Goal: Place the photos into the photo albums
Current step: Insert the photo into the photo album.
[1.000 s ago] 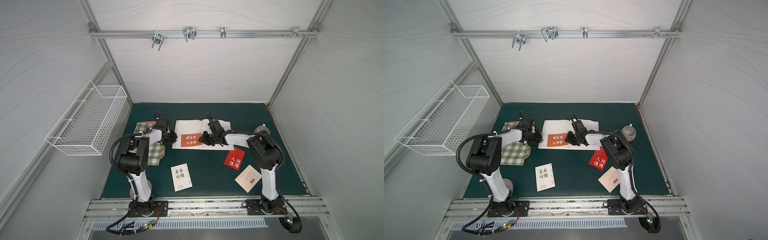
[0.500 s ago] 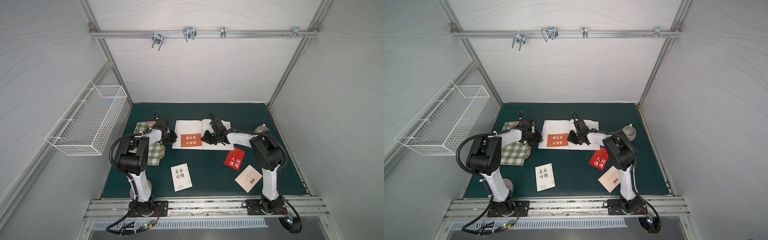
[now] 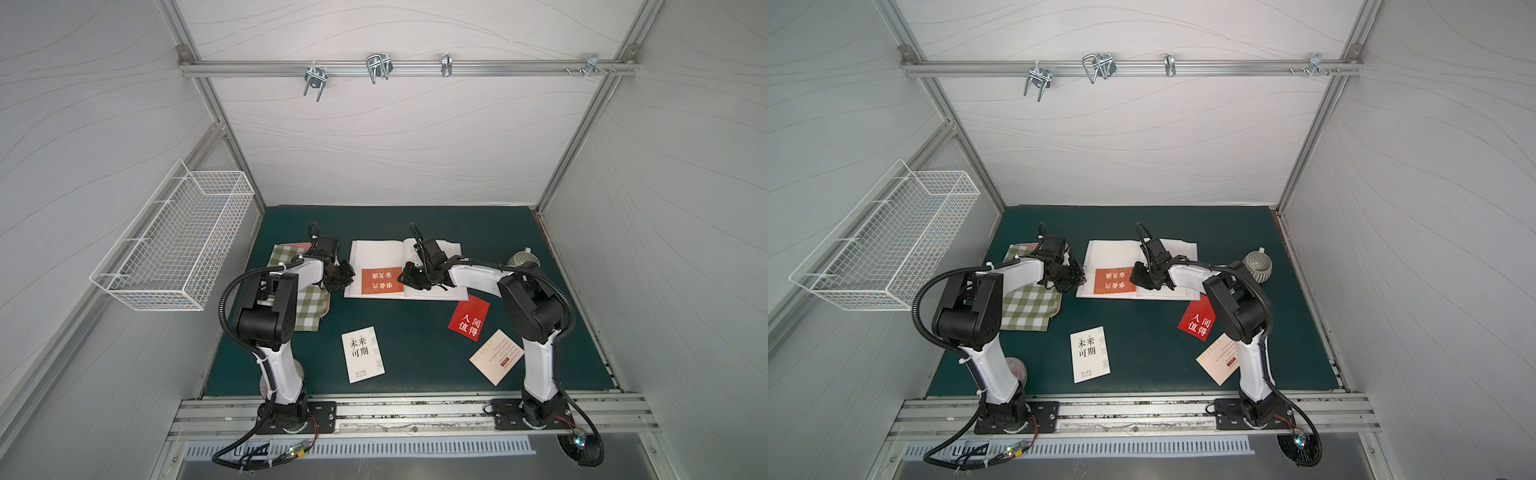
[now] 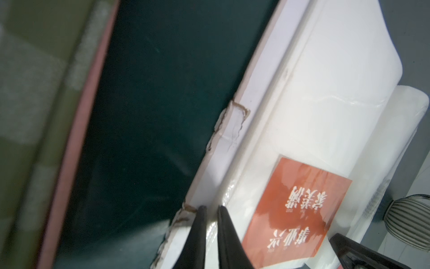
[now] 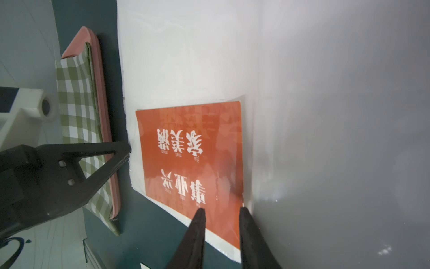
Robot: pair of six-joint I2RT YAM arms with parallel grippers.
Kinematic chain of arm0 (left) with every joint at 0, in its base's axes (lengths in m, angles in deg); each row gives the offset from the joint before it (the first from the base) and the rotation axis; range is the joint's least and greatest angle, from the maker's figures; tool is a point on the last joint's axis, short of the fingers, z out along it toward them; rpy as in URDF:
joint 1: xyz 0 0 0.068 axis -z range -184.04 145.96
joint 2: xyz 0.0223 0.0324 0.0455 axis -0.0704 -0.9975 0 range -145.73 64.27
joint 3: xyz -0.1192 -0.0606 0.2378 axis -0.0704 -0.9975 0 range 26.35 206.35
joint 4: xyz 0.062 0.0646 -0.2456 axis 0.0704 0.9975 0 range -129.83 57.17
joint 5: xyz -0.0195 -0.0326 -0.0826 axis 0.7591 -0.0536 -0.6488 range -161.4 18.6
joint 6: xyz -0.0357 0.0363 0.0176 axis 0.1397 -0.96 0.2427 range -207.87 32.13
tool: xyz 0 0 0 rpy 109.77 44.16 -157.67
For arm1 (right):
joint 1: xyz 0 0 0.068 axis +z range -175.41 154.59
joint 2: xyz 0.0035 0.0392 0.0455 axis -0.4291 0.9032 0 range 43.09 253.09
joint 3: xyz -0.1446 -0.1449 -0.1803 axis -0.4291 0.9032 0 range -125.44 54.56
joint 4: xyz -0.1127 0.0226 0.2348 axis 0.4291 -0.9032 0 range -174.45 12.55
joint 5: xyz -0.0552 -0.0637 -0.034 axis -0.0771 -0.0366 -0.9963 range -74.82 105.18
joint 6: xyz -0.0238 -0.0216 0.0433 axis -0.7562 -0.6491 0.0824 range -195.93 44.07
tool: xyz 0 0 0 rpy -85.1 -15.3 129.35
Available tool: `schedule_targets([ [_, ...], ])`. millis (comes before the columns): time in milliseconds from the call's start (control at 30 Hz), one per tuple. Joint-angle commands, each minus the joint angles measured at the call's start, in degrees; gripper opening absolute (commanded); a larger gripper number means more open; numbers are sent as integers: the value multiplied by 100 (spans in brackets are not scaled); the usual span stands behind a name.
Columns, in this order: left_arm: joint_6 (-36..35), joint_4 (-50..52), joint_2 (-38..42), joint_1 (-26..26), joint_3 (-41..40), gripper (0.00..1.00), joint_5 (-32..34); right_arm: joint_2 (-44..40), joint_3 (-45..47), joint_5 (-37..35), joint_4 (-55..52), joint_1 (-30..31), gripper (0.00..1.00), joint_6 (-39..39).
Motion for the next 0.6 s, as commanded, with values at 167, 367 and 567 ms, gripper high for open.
schedule_targets([
  [167, 122, -76, -163, -21, -52, 15, -70, 273, -331, -309, -658, 100, 40, -193],
  [367, 127, -80, -137, -19, -60, 15, -91, 411, -526, -346, -860, 152, 45, -228],
  [567, 146, -111, -132, -20, -61, 15, -131, 437, -575, -277, -813, 182, 44, -222],
])
